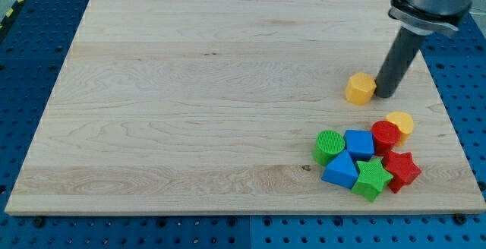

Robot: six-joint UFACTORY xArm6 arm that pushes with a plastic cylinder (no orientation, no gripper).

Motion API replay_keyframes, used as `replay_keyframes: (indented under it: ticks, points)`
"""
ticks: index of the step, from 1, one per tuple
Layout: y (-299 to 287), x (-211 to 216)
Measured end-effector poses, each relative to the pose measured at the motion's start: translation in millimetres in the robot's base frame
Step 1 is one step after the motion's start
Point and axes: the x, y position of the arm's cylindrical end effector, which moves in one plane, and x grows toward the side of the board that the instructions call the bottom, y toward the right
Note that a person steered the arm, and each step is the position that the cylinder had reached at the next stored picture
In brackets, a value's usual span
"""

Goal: Move the arm to the right of the yellow heart

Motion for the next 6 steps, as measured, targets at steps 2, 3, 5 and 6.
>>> replay_keyframes:
  ticks: [2, 3, 5, 6]
  points:
    - [33.8, 3.0]
    - [41.2, 12.3]
    - [-2.4, 13.6]
    - [26.3, 28.8]
